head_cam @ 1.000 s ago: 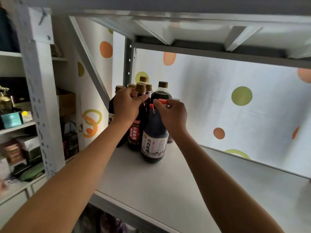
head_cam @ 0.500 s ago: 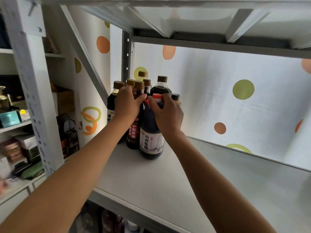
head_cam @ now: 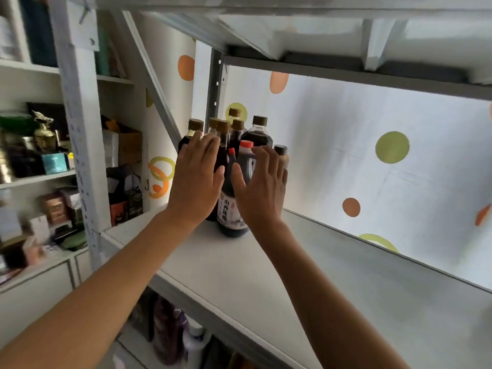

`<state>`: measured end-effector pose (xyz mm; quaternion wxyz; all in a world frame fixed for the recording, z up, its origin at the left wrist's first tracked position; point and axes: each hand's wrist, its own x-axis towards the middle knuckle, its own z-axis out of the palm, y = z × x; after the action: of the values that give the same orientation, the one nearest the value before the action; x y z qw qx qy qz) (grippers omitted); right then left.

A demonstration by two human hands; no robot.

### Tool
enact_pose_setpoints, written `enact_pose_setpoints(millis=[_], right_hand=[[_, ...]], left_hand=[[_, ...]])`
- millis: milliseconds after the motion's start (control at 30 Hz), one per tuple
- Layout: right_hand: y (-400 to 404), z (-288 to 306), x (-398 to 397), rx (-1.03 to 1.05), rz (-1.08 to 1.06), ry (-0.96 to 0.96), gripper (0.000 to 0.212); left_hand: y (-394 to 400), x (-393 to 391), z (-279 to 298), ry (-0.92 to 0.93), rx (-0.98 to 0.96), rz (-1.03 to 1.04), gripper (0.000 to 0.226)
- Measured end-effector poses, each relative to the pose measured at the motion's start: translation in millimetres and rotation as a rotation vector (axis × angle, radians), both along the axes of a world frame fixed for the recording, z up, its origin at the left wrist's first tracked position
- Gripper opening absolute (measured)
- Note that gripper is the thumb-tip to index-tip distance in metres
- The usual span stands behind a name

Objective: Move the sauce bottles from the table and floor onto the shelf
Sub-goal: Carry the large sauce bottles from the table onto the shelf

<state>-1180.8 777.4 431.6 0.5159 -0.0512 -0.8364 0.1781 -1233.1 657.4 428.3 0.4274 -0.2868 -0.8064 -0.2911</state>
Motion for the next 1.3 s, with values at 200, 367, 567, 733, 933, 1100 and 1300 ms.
enact_pose_setpoints(millis=[200, 367, 567, 733, 933, 1100, 1300], right_hand=[[-46, -15, 23, 0.195, 0.274, -0.033, 0.046], [-89, -33, 44, 0.297, 0.395, -0.12, 0.054], [-155, -74, 87, 0.424, 0.508, -0.25, 0.071], [-233, -124, 159, 0.365, 0.664, -0.332, 0.074], [-357, -175, 295, 0.335, 0.963, -0.425, 0.075], [-449, -207, 429, 0.381, 1.224, -0.448, 0.072], [-530, -232, 584, 0.543, 1.511, -0.396, 0.071]], left_hand=[[-52, 53, -39, -0.061, -0.082, 0.221, 0.051], [-112, 102, -73, -0.13, -0.09, 0.345, 0.061], [-179, 171, -113, -0.203, -0.088, 0.478, 0.064], [-250, 266, -154, -0.228, -0.078, 0.575, 0.064], [-352, 430, -200, -0.333, -0.001, 0.837, 0.067], [-420, 584, -222, -0.382, 0.051, 1.097, 0.072], [-458, 756, -244, -0.412, 0.284, 1.421, 0.06]])
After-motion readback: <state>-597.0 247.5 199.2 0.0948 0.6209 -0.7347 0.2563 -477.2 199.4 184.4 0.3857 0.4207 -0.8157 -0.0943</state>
